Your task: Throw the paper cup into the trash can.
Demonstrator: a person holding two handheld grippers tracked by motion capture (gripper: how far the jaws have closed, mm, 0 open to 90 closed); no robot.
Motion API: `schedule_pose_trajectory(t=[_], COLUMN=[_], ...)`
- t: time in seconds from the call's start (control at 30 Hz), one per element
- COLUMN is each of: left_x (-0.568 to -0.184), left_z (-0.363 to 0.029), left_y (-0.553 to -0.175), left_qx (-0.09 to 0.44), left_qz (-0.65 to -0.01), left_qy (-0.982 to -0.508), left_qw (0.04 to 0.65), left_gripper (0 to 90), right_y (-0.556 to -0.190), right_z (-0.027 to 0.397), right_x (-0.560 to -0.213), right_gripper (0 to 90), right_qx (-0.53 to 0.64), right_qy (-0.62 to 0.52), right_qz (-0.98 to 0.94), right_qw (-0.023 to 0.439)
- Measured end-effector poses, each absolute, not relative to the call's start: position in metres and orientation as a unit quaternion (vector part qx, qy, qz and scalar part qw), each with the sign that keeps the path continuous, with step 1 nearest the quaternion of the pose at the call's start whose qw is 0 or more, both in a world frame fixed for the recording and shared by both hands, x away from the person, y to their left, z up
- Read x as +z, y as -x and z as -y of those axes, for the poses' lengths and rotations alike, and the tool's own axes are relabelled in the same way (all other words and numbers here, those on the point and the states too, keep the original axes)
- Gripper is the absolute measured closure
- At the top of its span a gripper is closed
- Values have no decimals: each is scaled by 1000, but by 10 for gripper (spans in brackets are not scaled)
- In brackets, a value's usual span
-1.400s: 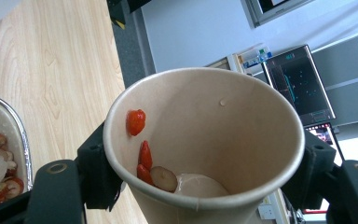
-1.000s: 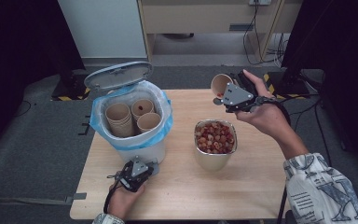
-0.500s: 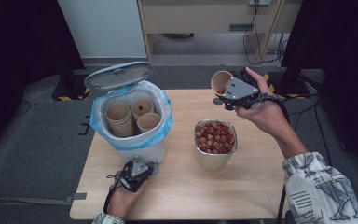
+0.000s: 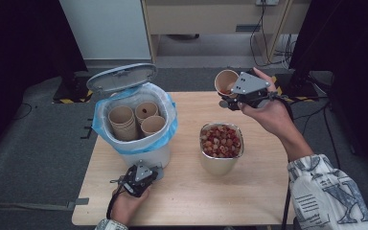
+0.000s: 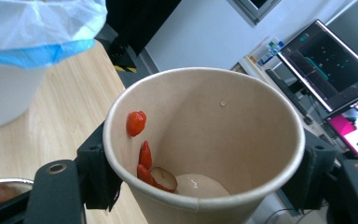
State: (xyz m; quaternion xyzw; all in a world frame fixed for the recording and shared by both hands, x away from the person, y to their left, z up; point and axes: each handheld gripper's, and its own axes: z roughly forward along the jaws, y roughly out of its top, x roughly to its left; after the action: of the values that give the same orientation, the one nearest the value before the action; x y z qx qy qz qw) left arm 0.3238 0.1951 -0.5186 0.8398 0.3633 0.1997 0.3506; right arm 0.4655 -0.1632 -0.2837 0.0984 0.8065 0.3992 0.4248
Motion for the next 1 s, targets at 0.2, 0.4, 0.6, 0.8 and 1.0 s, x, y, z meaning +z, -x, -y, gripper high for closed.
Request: schedule_pose_trajectory(t=[0.2,0.4,0.6,0.8,1.0], left_x=[-519,-519,-519,-519,-519], left_z=[-195,-195,-196,-195,-195], left_y=[-324,-324,-324,-324,-324], left_qx=[199,200,199,200,200], left_qz=[-364,-363,-363,-362,-362], left_qy=[-840,-840,-840,-840,-841], left_qw=[350,350,351,351,350], left_gripper=[900,899,900,899,899], right_y=[-467,-468,-470,-472,-474], right_z=[159,150,142,130,122], right_x=[-283,-282,-282,-283,-283], right_gripper=[273,273,272,271,271], right_qx=[415,439,451,474,500], right_qy=[-105,-118,-121,-129,-140], right_qz=[-805,-803,-805,-802,-794], right_qw=[411,386,366,340,315])
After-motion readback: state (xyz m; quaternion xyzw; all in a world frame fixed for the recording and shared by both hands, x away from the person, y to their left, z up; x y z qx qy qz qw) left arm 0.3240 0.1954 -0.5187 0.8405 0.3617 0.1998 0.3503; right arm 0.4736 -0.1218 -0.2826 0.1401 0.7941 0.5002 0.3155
